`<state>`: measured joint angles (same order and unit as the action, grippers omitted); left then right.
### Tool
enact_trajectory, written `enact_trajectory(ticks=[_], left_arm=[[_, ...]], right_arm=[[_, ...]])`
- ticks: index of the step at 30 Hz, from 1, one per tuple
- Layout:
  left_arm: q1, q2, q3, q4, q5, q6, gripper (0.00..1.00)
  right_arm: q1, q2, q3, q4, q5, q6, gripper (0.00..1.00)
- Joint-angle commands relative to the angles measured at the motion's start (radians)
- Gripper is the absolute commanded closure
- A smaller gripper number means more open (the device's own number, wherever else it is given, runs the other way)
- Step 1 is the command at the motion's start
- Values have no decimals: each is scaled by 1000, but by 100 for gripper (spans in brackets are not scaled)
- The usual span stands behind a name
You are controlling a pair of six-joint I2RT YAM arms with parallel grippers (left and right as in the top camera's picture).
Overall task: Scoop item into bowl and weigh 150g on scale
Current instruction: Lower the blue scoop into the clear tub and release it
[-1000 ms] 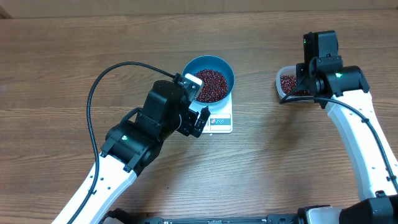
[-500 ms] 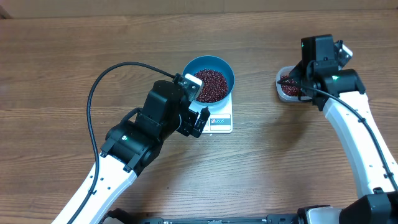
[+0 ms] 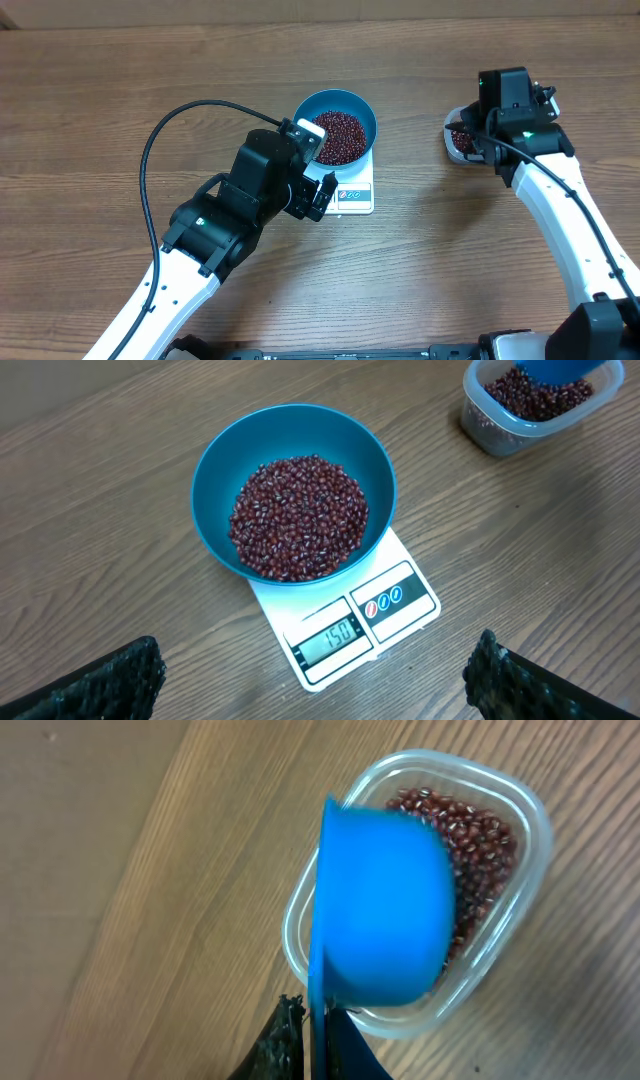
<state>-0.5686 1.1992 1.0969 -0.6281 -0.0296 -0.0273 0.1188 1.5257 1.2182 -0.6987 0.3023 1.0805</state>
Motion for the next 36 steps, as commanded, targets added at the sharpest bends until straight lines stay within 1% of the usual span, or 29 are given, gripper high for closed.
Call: enact_trajectory(ticks=[1,8,9,10,12,14,17,18,24,30,33,36], left_arm=[[3,2,26,0,3,-2,0],[4,2,26,0,3,-2,0],[4,2,26,0,3,-2,1],[4,2,26,0,3,-2,0],[4,2,26,-1,3,-2,0],[3,2,26,-1,3,-2,0],[3,2,26,0,2,-2,1],[3,2,26,-1,0,-2,0],[3,2,26,-2,0,-2,0],[3,2,26,-1,0,-2,1],[3,2,26,-1,0,-3,0],[3,2,26,-1,0,-3,1]], right_arm=[[3,33,-24,18,6,24,92],[3,48,-27,39,14,46,93],[3,48,-27,41,14,46,92],[3,48,-27,42,14,46,88],[3,48,-27,39,14,45,69],[3,48,-27,35,18,38,34],[3,48,-27,35,21,37,2],[3,47,-27,35,21,37,0],[3,39,-26,3,17,-38,0],[3,-14,-25,-23,16,-136,0],[3,-56,-25,-21,-10,-208,0],[3,-107,-24,-21,-65,-331,0]])
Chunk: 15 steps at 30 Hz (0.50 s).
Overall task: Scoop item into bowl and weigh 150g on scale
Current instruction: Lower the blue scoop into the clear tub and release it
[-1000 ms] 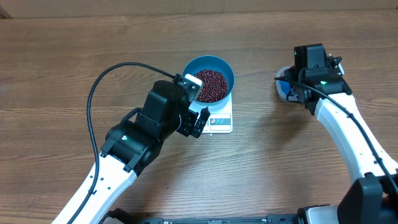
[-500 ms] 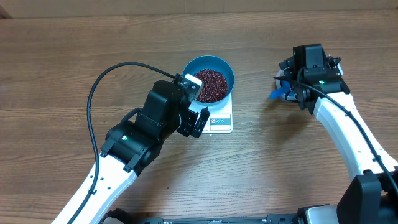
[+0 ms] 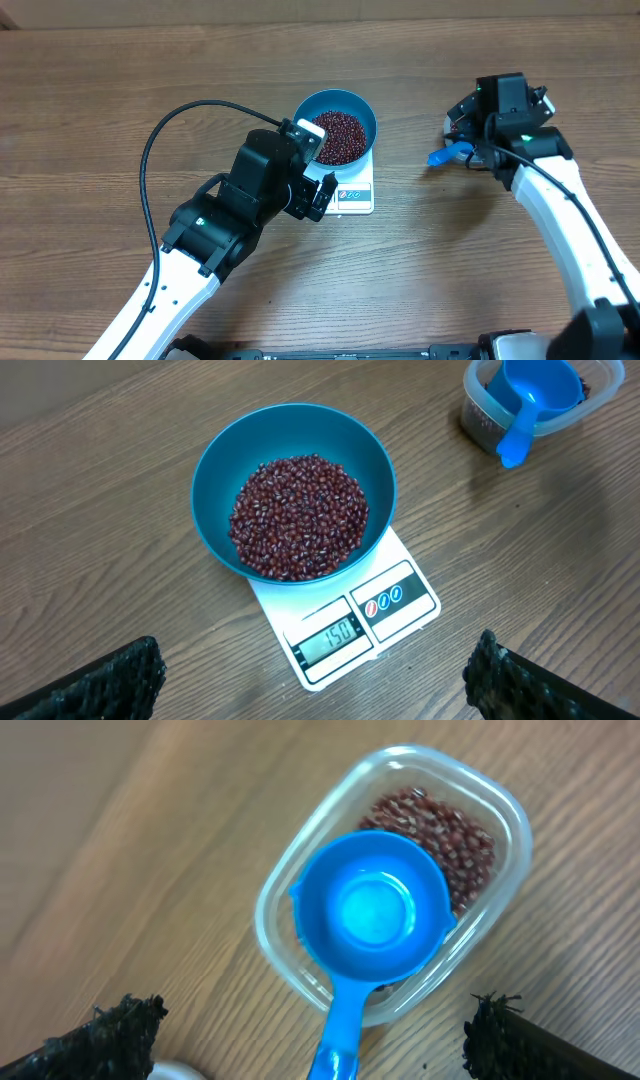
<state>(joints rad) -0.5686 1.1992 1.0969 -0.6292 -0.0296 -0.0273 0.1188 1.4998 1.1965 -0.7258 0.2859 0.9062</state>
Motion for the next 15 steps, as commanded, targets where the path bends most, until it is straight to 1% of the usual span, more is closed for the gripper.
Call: enact_trajectory(ticks=[1,4,8,12,15], left_arm=[[3,2,26,0,1,-3,0],[4,2,26,0,1,-3,0],[3,2,26,0,1,-3,0],[3,2,26,0,1,-3,0],[3,2,26,0,1,-3,0]], right_arm=[[3,-103,-1,6,-80,-217,0],[3,-144,11,-6,-159,-365,0],[-3,-163,50,-91,-223,-524,0],[-24,-163,79,-192,-228,-650,0],[-45,-163,80,-232,-220,-753,0]])
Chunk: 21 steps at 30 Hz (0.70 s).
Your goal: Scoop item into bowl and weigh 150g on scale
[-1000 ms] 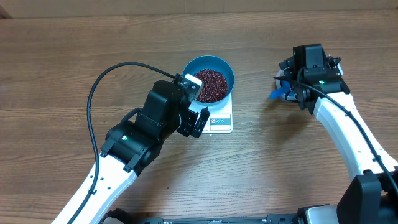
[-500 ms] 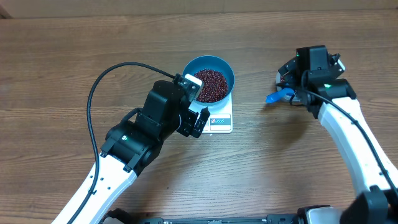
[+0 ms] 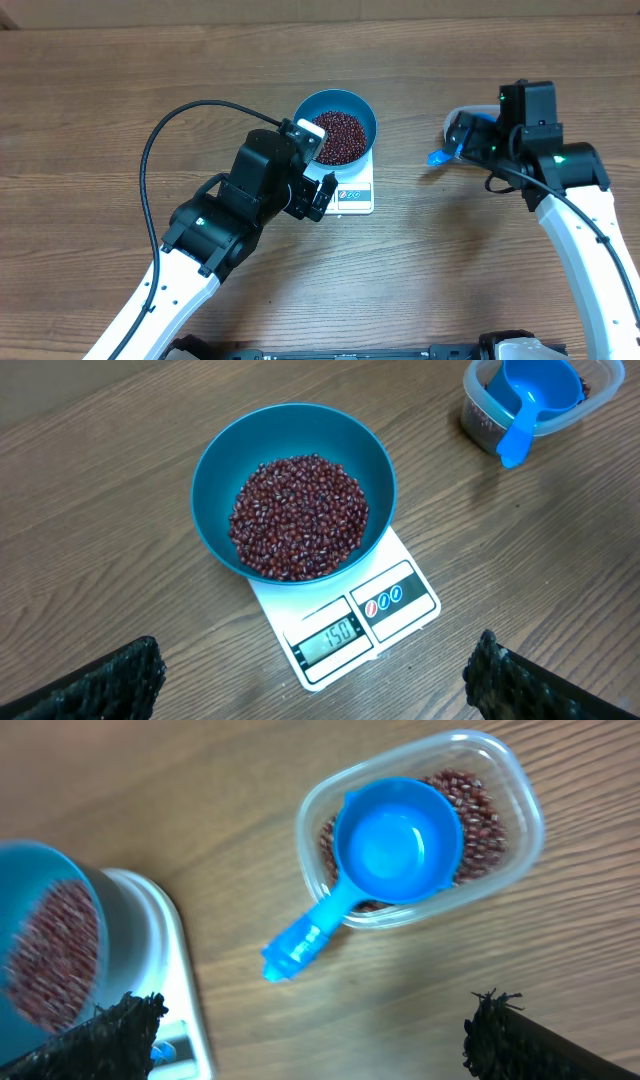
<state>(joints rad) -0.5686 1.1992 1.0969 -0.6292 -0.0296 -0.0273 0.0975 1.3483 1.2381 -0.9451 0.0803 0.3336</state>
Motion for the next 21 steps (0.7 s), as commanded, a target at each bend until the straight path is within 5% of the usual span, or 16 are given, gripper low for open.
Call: enact_trajectory(ticks=[1,21], left_arm=[[3,2,26,0,1,-3,1],[3,2,26,0,1,-3,1]], right_arm=[[-31,-11,38,-21,-7,-199,0],[-72,-11,38,-34,19,-216,0]])
